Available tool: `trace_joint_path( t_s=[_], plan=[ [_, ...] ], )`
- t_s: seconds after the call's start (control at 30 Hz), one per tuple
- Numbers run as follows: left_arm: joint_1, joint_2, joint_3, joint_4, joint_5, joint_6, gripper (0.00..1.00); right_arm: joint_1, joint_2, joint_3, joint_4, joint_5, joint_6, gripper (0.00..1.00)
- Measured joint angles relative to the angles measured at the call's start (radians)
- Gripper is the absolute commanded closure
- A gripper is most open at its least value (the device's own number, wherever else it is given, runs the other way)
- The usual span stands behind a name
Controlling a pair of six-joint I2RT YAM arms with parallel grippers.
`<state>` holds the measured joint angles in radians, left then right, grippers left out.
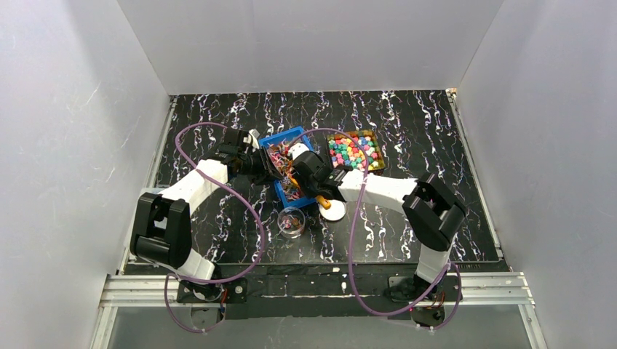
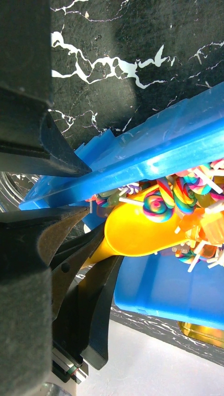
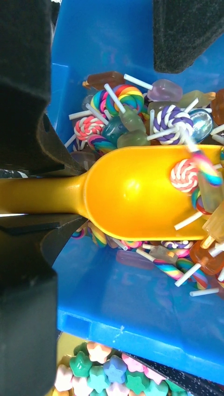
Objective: Pack the candies
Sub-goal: Scoop the fake candies from the storage box.
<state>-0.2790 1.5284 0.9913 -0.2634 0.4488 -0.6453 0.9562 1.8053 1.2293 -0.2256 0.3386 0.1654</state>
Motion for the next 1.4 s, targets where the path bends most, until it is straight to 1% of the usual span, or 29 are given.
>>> trace_joint_path(
  t_s=[0.4,0.47,0.53,0.57,0.63,0.8,0.87,1.1,1.3,1.4],
  plan=[
    [-0.004,0.000,0.006,-0.012,-0.006,0.019,0.95,0.000,0.045,0.013,0.085,0.026,-0.047,0.99],
    [-0.005,0.000,0.006,-0.013,-0.007,0.023,0.95,-0.002,0.050,0.013,0.111,0.025,-0.056,0.99],
    [-0.005,-0.001,0.007,-0.014,-0.008,0.026,0.92,-0.003,0.051,0.012,0.126,0.025,-0.064,0.99],
    [-0.005,-0.001,0.007,-0.015,-0.008,0.027,0.91,-0.003,0.051,0.011,0.132,0.025,-0.065,0.99],
    [-0.005,-0.001,0.010,-0.020,-0.009,0.030,0.83,-0.004,0.051,0.004,0.148,0.024,-0.069,0.99],
    [-0.010,-0.001,0.017,-0.032,-0.022,0.036,0.72,-0.005,0.038,-0.034,0.189,0.022,-0.080,0.99],
    [-0.012,-0.001,0.020,-0.036,-0.029,0.040,0.65,-0.005,0.019,-0.055,0.191,0.021,-0.085,0.99],
    [-0.027,-0.003,0.022,-0.057,-0.040,0.061,0.45,-0.008,-0.074,-0.124,0.189,0.024,-0.092,0.99],
    [-0.037,-0.025,0.022,-0.119,-0.039,0.062,0.34,-0.014,-0.136,-0.168,0.188,0.024,-0.091,0.99],
    [-0.039,-0.046,0.024,-0.138,-0.034,0.060,0.31,-0.014,-0.158,-0.192,0.193,0.023,-0.091,0.99]
  ],
)
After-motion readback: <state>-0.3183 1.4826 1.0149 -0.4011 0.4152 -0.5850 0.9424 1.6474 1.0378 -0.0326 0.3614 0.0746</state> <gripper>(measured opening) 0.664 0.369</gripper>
